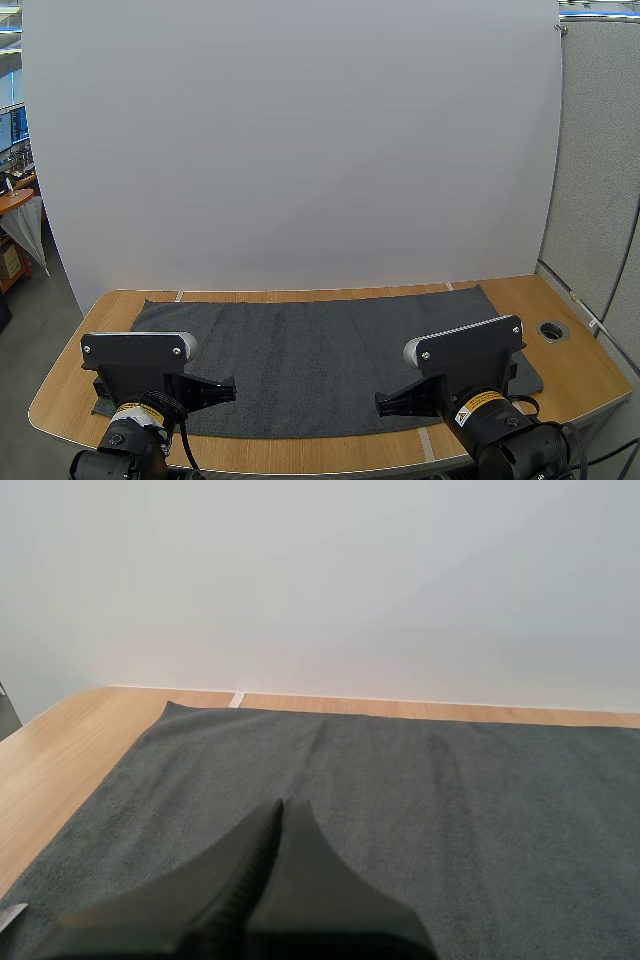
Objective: Fold the towel
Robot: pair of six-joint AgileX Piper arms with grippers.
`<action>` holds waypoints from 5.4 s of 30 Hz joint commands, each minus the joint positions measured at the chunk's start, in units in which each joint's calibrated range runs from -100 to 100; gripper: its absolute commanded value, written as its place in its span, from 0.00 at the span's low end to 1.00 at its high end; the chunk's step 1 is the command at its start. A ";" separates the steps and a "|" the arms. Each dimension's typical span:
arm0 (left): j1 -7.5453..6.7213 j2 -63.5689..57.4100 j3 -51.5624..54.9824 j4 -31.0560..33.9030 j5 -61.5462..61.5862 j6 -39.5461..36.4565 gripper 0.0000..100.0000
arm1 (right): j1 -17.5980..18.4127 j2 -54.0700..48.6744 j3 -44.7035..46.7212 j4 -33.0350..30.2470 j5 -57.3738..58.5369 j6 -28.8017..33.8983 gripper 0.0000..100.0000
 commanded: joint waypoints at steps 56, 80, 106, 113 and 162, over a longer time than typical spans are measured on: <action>-3.77 -0.18 0.03 -0.91 -1.30 -0.27 0.00 | 0.13 -0.39 -14.65 3.43 8.64 0.22 0.00; -3.77 -0.18 0.03 -0.91 -1.30 -0.27 0.00 | -8.10 12.95 -45.71 -1.90 30.19 0.22 0.01; -3.77 -0.18 0.03 -0.91 -1.30 -0.27 0.00 | -12.27 14.93 -46.58 1.51 16.16 8.20 1.00; -3.77 -0.18 0.03 -0.91 -1.30 -0.27 0.00 | -11.97 32.43 -50.07 1.88 16.16 8.81 1.00; -3.77 -0.18 0.03 -0.91 -1.30 -0.27 0.00 | -26.47 122.41 -117.56 28.22 51.30 -43.98 1.00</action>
